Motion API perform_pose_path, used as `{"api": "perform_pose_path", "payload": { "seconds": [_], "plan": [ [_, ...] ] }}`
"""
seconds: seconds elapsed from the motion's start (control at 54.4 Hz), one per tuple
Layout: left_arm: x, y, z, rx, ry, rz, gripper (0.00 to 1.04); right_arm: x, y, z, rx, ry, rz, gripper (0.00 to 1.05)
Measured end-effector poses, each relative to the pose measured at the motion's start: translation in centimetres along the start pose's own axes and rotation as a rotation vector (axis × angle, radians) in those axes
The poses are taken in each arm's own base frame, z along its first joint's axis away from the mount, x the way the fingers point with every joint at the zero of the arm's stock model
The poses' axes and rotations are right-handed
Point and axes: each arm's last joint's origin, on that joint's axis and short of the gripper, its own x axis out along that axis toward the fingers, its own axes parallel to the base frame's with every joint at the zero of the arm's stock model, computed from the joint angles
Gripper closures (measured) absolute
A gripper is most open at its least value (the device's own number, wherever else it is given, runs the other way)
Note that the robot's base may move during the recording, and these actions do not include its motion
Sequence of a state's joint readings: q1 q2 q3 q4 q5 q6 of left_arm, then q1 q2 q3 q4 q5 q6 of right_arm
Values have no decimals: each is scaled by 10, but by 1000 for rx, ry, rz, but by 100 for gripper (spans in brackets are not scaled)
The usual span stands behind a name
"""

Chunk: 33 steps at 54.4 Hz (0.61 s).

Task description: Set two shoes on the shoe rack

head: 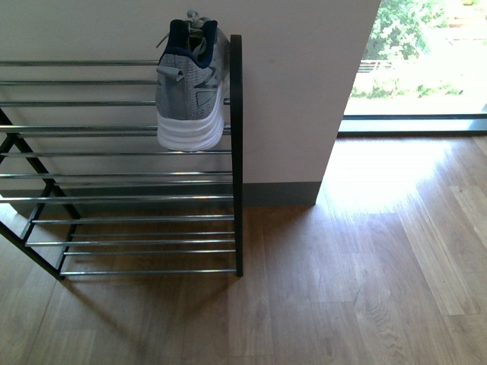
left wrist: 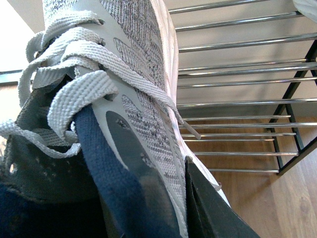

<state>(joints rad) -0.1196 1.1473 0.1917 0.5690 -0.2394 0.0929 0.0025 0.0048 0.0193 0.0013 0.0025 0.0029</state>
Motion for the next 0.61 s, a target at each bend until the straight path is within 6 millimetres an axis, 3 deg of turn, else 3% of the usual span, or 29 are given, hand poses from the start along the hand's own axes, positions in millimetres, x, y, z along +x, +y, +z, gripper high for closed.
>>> {"api": "perform_pose_path", "payload": {
  "seconds": [0.11, 0.294, 0.606],
  "plan": [
    [4, -2, 1, -81, -47, -19, 103, 0, 0, 0, 0, 0, 0, 9],
    [33, -8, 15, -142, 41, -71, 103, 0, 0, 0, 0, 0, 0, 9],
    [83, -31, 58, -155, 104, -171, 103, 0, 0, 0, 0, 0, 0, 9]
  ]
}}
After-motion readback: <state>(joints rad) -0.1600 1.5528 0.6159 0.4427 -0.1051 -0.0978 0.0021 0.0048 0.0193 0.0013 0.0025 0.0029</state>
